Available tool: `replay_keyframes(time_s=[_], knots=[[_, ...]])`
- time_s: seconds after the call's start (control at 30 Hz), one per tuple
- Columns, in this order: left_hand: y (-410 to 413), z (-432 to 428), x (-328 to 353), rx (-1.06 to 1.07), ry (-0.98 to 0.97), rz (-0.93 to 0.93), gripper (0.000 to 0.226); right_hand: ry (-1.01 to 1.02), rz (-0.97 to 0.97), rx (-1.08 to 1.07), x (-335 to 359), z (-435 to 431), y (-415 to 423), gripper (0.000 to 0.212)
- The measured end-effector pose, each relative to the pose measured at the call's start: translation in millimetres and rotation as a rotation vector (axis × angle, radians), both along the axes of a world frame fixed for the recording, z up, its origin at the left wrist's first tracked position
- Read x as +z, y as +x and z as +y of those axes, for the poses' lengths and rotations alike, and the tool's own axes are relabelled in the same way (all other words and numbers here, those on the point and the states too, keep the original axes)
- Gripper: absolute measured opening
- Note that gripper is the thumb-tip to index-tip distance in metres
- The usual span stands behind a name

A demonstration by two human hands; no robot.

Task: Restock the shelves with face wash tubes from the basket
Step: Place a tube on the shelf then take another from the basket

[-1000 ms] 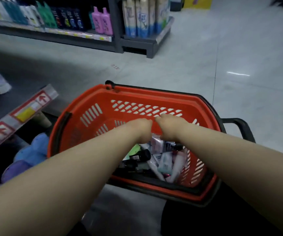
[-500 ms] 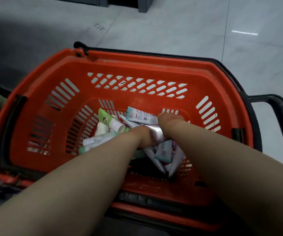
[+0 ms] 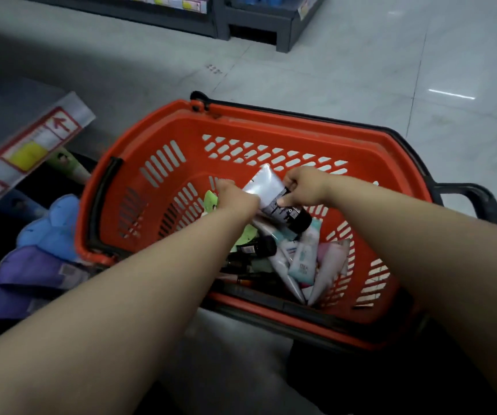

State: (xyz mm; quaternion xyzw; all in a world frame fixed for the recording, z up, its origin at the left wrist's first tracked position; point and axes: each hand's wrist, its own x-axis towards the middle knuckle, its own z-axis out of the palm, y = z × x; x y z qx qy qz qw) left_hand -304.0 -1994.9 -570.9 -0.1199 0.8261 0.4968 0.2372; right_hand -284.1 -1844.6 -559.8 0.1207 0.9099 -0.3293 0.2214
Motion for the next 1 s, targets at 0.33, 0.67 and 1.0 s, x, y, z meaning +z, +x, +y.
replay_keyframes(time_s=[0.33, 0.67, 1.0], knots=[[46.1, -144.6, 94.4, 0.115, 0.232, 0.225, 0.022, -0.441, 0.257, 0.031, 82.1, -135.3, 8.4, 0.022], [121.9, -315.6, 195.0, 0.323, 0.269, 0.523, 0.008, -0.675, 0.407, 0.221, 174.6, -318.9, 44.0, 0.021], [166.7, -461.3, 214.8, 0.580, 0.039, 0.816, 0.015, -0.453, 0.612, 0.517, 201.5, -488.3, 71.0, 0.045]])
